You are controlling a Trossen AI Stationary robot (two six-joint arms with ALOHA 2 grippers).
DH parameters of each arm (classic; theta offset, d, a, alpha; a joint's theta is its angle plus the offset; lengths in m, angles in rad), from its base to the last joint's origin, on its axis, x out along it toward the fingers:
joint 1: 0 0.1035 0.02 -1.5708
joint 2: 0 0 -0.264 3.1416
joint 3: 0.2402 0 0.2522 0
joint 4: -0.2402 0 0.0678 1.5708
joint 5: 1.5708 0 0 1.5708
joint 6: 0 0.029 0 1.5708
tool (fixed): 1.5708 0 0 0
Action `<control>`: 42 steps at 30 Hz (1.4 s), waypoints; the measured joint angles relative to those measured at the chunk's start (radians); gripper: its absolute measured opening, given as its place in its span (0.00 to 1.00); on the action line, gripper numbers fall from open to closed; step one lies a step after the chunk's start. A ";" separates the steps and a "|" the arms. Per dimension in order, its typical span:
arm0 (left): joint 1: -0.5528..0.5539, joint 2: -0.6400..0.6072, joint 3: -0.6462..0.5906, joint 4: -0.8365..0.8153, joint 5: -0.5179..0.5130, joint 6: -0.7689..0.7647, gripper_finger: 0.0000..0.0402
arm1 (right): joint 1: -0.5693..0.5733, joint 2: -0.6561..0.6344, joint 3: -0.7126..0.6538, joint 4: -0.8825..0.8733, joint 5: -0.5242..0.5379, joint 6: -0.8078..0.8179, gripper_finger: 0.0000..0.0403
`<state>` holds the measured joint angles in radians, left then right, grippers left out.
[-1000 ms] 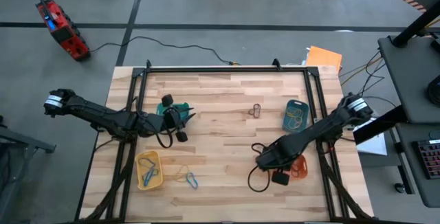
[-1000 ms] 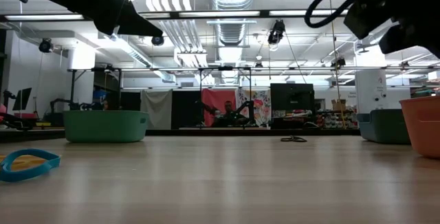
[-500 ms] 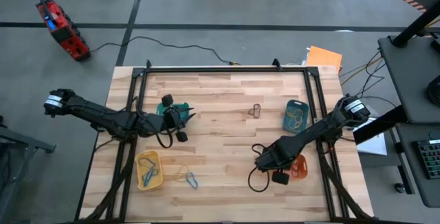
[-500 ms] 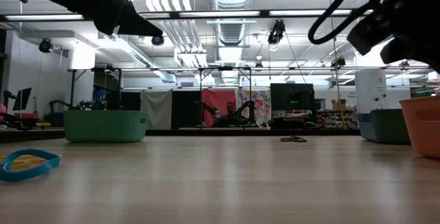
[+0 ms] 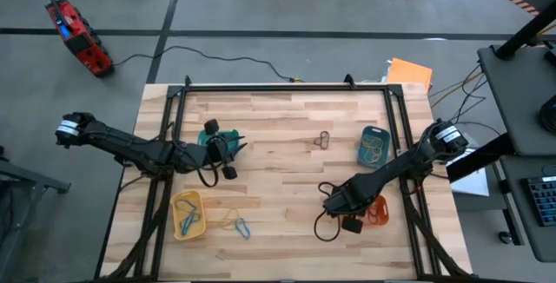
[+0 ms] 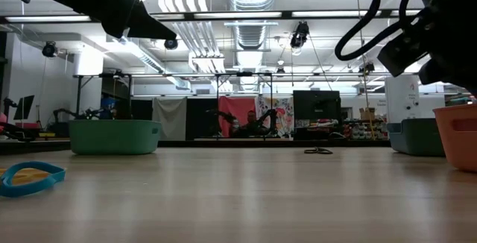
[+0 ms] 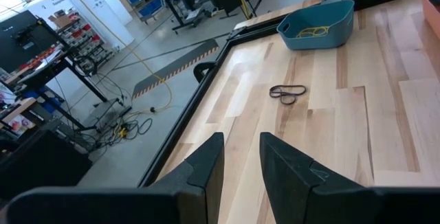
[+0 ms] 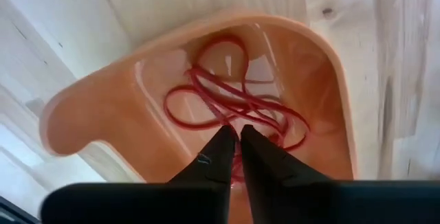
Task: Sort rubber bands into baskets
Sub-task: Put the red rubber band into the orange bin, then put the brown rubber band into the green bin
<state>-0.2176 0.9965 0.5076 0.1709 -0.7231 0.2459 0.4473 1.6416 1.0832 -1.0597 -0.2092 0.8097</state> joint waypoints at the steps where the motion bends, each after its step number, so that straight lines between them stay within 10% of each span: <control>1: 0.000 0.000 0.000 0.000 0.000 0.000 0.20 | 0.000 -0.002 0.000 0.000 0.000 0.011 0.07; 14: 0.000 0.000 0.000 0.004 0.000 0.000 0.20 | 0.000 -0.082 0.053 -0.008 0.037 0.049 0.38; 24: 0.000 0.000 0.000 0.035 0.012 0.000 0.20 | 0.005 -0.245 0.063 0.202 0.620 -0.189 0.40; 33: 0.000 0.000 0.000 0.028 0.458 -0.041 0.20 | -0.041 -0.336 -0.081 0.703 0.794 -0.595 0.34; 42: 0.000 0.000 0.000 0.019 0.526 -0.094 0.20 | -0.074 -0.320 -0.178 1.030 0.797 -0.886 0.30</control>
<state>-0.2176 0.9966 0.5076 0.1902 -0.1969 0.1519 0.3733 1.3214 0.9051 -0.0295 0.5876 -0.0765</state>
